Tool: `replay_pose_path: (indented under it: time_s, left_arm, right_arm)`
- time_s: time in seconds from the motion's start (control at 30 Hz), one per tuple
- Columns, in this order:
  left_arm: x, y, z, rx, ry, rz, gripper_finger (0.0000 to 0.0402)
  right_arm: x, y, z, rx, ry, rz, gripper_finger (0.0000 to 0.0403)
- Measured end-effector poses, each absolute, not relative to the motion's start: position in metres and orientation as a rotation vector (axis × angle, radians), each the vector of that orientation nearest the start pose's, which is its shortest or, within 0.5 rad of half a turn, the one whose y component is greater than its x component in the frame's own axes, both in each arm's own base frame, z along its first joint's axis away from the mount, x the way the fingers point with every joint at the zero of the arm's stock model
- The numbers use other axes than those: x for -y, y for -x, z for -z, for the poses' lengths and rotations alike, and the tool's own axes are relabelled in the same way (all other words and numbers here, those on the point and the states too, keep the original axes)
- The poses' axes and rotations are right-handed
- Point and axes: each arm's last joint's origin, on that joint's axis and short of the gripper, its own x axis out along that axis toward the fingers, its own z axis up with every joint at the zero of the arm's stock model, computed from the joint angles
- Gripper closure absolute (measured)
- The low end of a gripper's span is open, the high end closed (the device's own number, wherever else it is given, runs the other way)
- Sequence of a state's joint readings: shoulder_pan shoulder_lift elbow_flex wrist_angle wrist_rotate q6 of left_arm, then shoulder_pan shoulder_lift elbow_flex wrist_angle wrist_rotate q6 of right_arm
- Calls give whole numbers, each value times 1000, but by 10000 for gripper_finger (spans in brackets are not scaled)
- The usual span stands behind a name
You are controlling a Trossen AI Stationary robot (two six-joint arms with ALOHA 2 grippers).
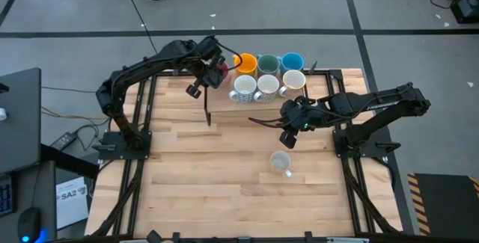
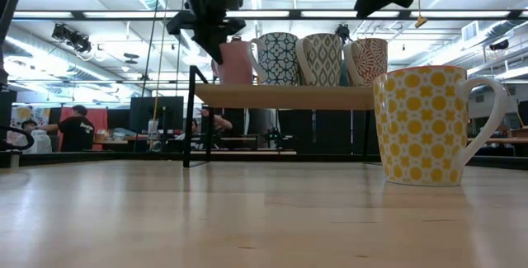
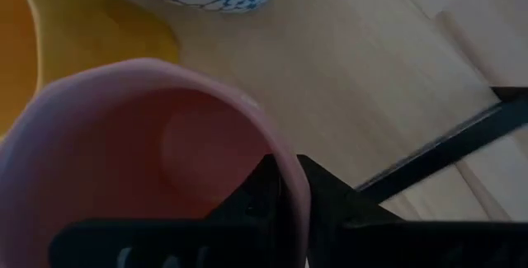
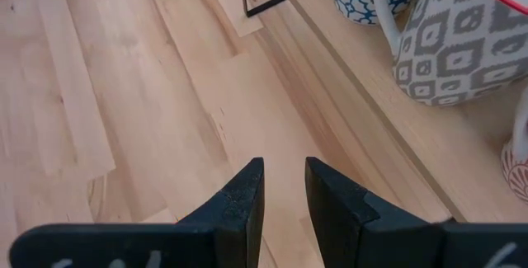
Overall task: Place coffee mugs
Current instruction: Put the pink mug on the shelf
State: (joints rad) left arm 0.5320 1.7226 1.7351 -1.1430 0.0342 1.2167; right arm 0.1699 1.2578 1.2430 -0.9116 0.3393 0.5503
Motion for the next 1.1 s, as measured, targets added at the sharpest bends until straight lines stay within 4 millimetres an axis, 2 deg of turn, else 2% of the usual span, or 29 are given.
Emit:
replay_pose_path:
  time_s: [0.37,1.1]
  left_arm:
    - [-179,-303,-329,-1200,-703,271,364]
    - [-180,-307,-329,-1184,-716,253,356]
  right_arm:
    - [-31,-240,-335,-820,-278,394,306]
    - [-31,-240,-335,-821,-275,393,306]
